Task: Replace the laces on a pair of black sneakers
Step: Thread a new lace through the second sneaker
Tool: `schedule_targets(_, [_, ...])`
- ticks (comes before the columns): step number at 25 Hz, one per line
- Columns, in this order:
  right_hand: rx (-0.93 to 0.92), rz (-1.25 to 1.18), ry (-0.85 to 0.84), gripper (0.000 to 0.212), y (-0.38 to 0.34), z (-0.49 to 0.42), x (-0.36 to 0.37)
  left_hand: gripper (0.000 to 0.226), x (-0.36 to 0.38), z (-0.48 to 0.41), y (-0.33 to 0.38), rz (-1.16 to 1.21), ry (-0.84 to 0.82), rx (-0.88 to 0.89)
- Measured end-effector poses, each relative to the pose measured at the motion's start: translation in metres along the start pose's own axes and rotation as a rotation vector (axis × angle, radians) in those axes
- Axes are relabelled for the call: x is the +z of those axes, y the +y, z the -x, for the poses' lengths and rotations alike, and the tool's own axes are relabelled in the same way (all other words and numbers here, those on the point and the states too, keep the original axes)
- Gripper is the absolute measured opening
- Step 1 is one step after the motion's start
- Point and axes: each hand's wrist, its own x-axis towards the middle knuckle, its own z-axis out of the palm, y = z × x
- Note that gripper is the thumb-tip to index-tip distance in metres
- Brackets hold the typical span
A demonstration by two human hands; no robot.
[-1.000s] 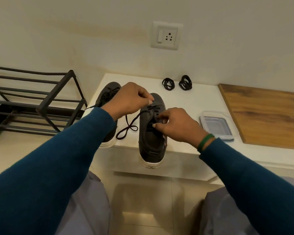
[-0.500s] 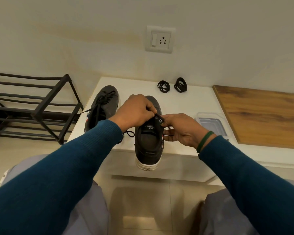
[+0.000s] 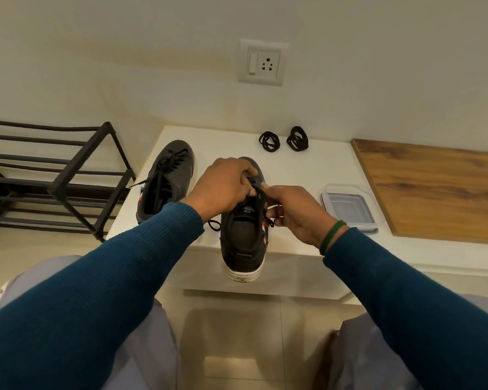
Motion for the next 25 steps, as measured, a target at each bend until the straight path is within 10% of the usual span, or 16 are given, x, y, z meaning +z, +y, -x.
schedule_targets(11, [-0.105, 0.185, 0.186, 0.016, -0.011, -0.001, 0.020, 0.029, -0.002, -0.001, -0.004, 0.019, -0.055, 0.039])
schedule_targets(16, [-0.232, -0.674, 0.281, 0.020, -0.057, -0.005, -0.021, 0.027, -0.003, 0.002, -0.005, -0.005, -0.104, 0.050])
schedule_targets(21, [-0.349, 1.219, 0.026, 0.023, -0.040, -0.003, -0.026, 0.025, -0.007, 0.001, -0.010, -0.094, -0.079, 0.080])
schedule_targets(23, [-0.505, 0.743, -0.092, 0.013, -0.051, 0.003, -0.023, 0.025, -0.010, 0.001, -0.012, -0.078, -0.087, 0.068])
schedule_targets(25, [-0.581, -0.244, -0.080, 0.019, -0.077, 0.008, -0.042, 0.025, -0.011, 0.002, -0.013, -0.021, -0.094, 0.034])
